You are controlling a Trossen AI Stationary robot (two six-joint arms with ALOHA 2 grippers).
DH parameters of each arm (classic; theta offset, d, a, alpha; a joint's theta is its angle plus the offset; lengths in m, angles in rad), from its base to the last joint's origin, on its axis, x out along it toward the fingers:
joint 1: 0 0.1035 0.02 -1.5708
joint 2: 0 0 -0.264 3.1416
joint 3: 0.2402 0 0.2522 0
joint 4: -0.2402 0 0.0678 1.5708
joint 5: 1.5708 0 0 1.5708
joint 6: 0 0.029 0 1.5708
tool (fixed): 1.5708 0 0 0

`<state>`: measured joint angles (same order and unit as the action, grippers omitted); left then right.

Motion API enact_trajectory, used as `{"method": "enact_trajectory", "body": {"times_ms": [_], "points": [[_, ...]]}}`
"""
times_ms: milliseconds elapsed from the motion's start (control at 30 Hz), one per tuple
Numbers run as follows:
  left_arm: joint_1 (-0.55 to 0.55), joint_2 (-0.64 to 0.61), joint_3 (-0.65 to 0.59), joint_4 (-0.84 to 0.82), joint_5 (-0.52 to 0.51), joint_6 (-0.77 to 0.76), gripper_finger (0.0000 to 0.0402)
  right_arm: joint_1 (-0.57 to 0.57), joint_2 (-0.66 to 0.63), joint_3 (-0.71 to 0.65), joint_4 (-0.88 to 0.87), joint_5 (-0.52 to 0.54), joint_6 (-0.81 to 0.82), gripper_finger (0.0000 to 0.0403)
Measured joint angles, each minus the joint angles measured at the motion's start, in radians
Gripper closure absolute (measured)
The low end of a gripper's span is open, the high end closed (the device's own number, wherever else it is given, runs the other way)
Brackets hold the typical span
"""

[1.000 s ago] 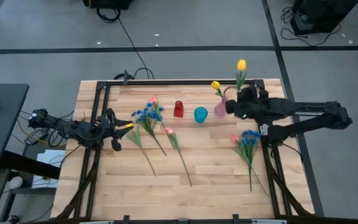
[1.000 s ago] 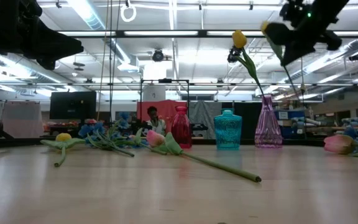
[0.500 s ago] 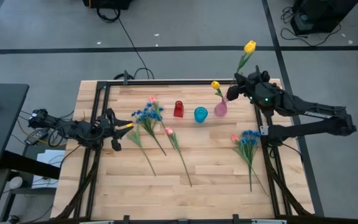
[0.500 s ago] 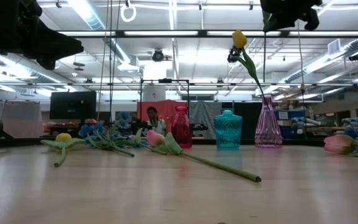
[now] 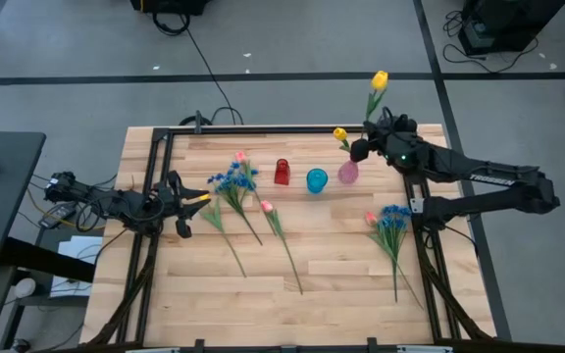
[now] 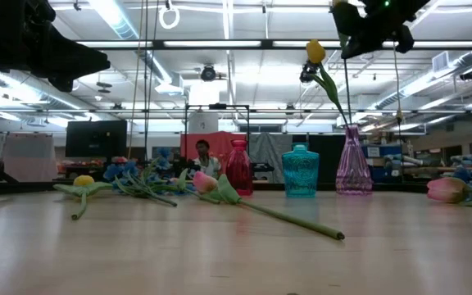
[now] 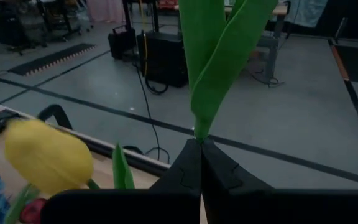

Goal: Sort flowers into vase by color
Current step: Put the right yellow tulip into the pink vase

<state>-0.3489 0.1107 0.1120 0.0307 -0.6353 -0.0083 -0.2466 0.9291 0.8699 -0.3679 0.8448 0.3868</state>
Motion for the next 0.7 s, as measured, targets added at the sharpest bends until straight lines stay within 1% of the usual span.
{"method": "enact_trajectory", "body": {"times_ms": [200,400,533,633,700], "points": [[0.000,0.000,0.000,0.001,0.000,-0.003,0.0286,0.000,0.000,-0.083,0.004,0.021,0.051,0.0398],[0.000,0.000,0.000,0.000,0.000,-0.004,0.0286,0.010,0.000,-0.203,0.165,0.013,0.055,0.0397],[0.000,0.000,0.000,0.000,0.000,-0.004,0.0286,0.011,0.000,-0.289,0.278,-0.015,0.043,0.0394],[0.000,0.000,0.000,0.000,0.000,-0.003,0.0286,0.011,0.000,-0.341,0.338,-0.049,0.030,0.0382],[0.000,0.000,0.000,0.000,0.000,0.000,0.0286,0.011,0.000,-0.356,0.342,-0.075,0.030,0.0365]]}}
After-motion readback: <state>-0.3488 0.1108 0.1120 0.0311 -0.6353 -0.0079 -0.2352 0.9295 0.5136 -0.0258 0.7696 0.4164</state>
